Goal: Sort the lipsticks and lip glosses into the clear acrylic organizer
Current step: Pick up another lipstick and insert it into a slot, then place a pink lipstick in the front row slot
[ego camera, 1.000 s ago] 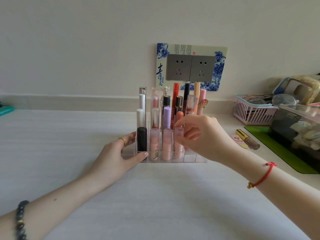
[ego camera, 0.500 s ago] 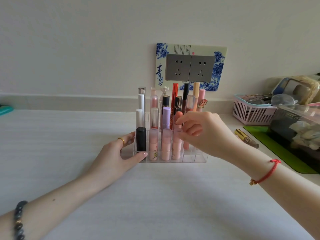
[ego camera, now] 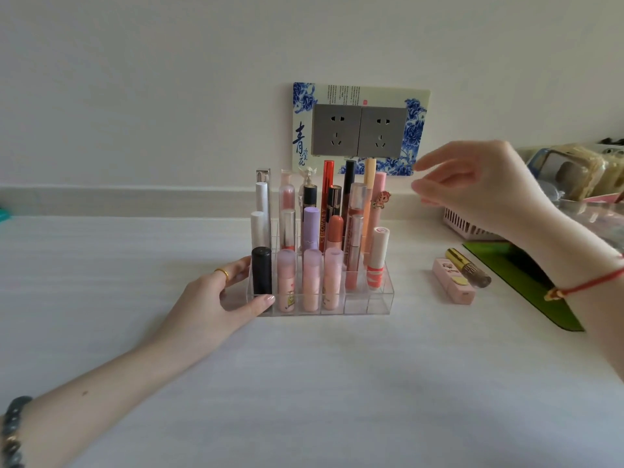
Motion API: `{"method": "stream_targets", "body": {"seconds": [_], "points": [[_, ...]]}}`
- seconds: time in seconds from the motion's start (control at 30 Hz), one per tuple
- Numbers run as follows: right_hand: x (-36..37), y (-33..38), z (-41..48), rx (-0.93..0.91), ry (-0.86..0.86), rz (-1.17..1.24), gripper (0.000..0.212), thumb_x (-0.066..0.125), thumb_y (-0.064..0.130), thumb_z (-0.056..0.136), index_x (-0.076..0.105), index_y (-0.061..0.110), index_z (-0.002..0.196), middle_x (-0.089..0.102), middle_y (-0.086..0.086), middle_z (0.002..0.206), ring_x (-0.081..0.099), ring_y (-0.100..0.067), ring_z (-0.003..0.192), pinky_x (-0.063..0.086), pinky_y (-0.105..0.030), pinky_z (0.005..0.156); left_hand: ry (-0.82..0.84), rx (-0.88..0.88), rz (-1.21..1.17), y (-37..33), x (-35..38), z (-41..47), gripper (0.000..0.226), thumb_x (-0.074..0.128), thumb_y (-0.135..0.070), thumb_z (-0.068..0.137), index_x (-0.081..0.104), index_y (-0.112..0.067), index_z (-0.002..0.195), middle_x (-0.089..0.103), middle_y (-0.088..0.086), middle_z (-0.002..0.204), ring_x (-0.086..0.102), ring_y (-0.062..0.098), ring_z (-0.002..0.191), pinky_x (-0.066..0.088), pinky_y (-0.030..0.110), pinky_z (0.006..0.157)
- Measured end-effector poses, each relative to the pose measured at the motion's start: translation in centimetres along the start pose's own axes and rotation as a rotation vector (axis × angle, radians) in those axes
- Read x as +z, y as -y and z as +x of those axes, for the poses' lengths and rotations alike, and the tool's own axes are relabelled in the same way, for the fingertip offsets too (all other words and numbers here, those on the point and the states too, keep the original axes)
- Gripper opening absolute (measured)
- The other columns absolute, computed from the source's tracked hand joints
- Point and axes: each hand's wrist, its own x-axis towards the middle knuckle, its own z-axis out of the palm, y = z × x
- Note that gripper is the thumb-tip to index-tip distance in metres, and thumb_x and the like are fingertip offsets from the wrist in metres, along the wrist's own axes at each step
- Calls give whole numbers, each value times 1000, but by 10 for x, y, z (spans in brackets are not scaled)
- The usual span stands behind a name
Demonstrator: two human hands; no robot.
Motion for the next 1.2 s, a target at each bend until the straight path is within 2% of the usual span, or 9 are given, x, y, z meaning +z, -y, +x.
{"method": "stream_targets", "body": {"seconds": [0.1,0.27,0.4,0.5,0.7,0.77,0.83,1.03,1.2], "points": [[-1,-29,2,110,58,-133,19,69,19,77,66,22,96,68,6,74,61,0,55,45,-15,62,-3,2,-8,1,0,1,76,63,-55,55,53,-25,125,58,-22,117,43,-23,108,34,-3,82],[10,-72,0,283,352,-439,35,72,21,74,62,13,106,68,-9,98,62,-18,74,49,-26,72,-30,-19,10,5,1,1,62,72,-40,67,52,-30,124,59,-19,118,46,-17,108,35,8,84],[12,-87,1,457,492,-473,50,72,29,75,52,11,118,66,-11,83,65,-17,52,49,-22,45,-25,-15,34,7,1,2,57,73,-33,71,53,-28,124,58,-21,117,45,-21,106,35,5,82],[20,-93,-2,535,486,-466,54,68,31,78,47,8,122,61,-10,73,60,-15,41,48,-21,38,-31,-10,42,6,1,1,55,73,-32,71,53,-29,123,57,-26,113,42,-28,102,35,-2,79],[36,-100,-10,521,448,-565,43,62,33,82,54,1,109,55,-7,81,59,-20,60,46,-24,41,-18,-27,24,2,0,-1,67,68,-49,61,52,-31,124,56,-24,114,44,-20,104,35,8,85],[39,-103,-11,494,418,-588,28,62,31,81,54,4,86,53,-6,76,52,-17,58,38,-22,42,-10,-33,13,0,0,-1,74,64,-55,55,52,-31,124,57,-23,115,45,-17,107,35,10,87],[40,-103,-11,491,406,-590,29,61,30,80,45,10,66,50,-5,68,48,-16,55,34,-22,42,-9,-39,17,0,-1,-2,75,62,-57,54,52,-32,124,57,-21,116,48,-10,111,36,14,88],[22,-77,-2,600,383,-340,22,65,19,80,60,3,94,58,-11,69,65,-24,50,53,-28,38,-7,-28,20,-1,-1,-2,75,62,-58,54,52,-32,125,57,-22,117,48,-10,112,36,12,87],[3,-37,4,486,371,-245,13,63,15,81,65,9,92,66,-9,70,65,-13,46,55,-22,44,-8,-3,48,2,-1,0,64,70,-43,67,52,-27,127,58,-19,120,47,-14,112,35,4,84]]}}
